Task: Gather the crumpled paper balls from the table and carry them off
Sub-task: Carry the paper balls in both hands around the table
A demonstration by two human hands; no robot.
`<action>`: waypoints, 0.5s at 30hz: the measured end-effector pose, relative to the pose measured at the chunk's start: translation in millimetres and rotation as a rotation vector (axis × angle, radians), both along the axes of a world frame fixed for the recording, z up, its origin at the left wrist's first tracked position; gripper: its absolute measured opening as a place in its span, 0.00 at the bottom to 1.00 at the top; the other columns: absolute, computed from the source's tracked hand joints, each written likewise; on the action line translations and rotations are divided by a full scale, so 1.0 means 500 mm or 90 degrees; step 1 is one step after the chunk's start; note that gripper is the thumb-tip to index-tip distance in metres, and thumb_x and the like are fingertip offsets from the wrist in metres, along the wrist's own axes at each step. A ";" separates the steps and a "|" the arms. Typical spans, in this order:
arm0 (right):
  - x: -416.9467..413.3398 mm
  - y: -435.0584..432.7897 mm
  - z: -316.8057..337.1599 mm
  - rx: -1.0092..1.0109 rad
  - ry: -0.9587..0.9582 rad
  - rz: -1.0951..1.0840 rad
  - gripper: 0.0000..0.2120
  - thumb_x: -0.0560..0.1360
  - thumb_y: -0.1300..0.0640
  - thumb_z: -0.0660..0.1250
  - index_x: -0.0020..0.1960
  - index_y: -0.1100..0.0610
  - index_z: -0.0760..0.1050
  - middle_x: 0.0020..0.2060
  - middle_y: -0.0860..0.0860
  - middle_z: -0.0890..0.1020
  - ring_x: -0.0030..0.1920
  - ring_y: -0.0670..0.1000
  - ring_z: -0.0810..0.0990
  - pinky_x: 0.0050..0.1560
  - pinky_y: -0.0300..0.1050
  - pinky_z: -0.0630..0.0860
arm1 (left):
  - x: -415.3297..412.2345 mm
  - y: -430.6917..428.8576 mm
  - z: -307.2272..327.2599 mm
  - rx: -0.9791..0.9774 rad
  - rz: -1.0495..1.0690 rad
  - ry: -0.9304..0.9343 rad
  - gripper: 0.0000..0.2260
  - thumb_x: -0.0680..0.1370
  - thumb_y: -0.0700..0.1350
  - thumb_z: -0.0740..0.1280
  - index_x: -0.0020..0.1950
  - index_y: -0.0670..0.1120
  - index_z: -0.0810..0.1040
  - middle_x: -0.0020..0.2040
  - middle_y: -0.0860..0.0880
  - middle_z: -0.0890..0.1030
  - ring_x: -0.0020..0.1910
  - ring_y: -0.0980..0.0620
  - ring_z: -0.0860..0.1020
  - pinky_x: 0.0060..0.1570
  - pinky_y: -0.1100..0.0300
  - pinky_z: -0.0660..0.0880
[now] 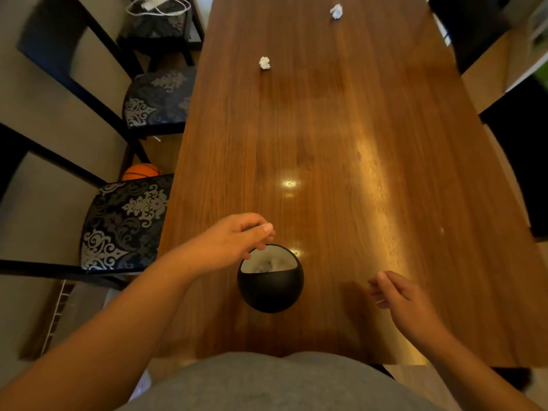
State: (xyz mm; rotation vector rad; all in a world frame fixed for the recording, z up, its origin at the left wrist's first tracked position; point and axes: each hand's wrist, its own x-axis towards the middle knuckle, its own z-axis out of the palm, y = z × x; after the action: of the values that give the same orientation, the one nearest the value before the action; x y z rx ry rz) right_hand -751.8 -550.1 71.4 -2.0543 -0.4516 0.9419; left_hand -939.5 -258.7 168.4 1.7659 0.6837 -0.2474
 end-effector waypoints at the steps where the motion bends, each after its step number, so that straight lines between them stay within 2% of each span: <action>1: -0.009 -0.003 0.001 -0.006 0.006 -0.008 0.18 0.75 0.40 0.57 0.49 0.48 0.81 0.41 0.47 0.85 0.41 0.45 0.83 0.45 0.46 0.78 | -0.022 -0.001 -0.004 -0.009 0.053 -0.018 0.12 0.80 0.54 0.59 0.56 0.52 0.79 0.53 0.53 0.83 0.52 0.57 0.82 0.51 0.57 0.80; 4: -0.056 -0.019 -0.005 -0.038 0.038 -0.032 0.12 0.79 0.48 0.60 0.48 0.51 0.81 0.39 0.51 0.85 0.41 0.49 0.83 0.46 0.48 0.79 | -0.116 -0.007 -0.034 -0.036 0.222 -0.029 0.11 0.81 0.49 0.59 0.51 0.47 0.80 0.46 0.49 0.85 0.46 0.51 0.83 0.43 0.56 0.81; 7: -0.128 -0.043 -0.016 -0.064 0.068 -0.081 0.11 0.79 0.53 0.62 0.46 0.55 0.81 0.38 0.54 0.85 0.41 0.54 0.84 0.44 0.50 0.79 | -0.226 -0.030 -0.095 -0.037 0.290 0.039 0.11 0.81 0.46 0.60 0.48 0.45 0.80 0.43 0.45 0.84 0.45 0.46 0.83 0.42 0.55 0.79; 9: -0.186 -0.060 -0.024 -0.075 0.082 -0.117 0.10 0.79 0.54 0.63 0.44 0.56 0.81 0.38 0.56 0.86 0.41 0.56 0.84 0.43 0.50 0.80 | -0.288 -0.055 -0.146 -0.049 0.254 0.114 0.10 0.81 0.46 0.60 0.47 0.46 0.80 0.43 0.46 0.84 0.45 0.46 0.83 0.44 0.54 0.78; 12: -0.284 -0.082 -0.042 -0.091 0.112 -0.152 0.10 0.79 0.54 0.64 0.44 0.57 0.81 0.38 0.55 0.86 0.41 0.56 0.84 0.41 0.48 0.80 | -0.353 -0.102 -0.218 -0.131 0.131 0.227 0.09 0.80 0.50 0.62 0.48 0.49 0.81 0.44 0.49 0.85 0.44 0.51 0.83 0.42 0.57 0.79; 15: -0.370 -0.104 -0.058 -0.098 0.152 -0.182 0.11 0.79 0.55 0.63 0.44 0.58 0.81 0.39 0.57 0.85 0.41 0.55 0.84 0.37 0.41 0.78 | -0.377 -0.150 -0.273 -0.172 -0.004 0.272 0.09 0.79 0.52 0.63 0.49 0.52 0.81 0.46 0.51 0.85 0.43 0.55 0.83 0.41 0.61 0.79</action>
State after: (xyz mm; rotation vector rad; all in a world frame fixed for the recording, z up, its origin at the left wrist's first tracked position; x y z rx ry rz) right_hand -936.9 -602.0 42.5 -2.0399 0.0419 1.0531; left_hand -1128.2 -333.8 31.8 1.4660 0.9009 -0.7031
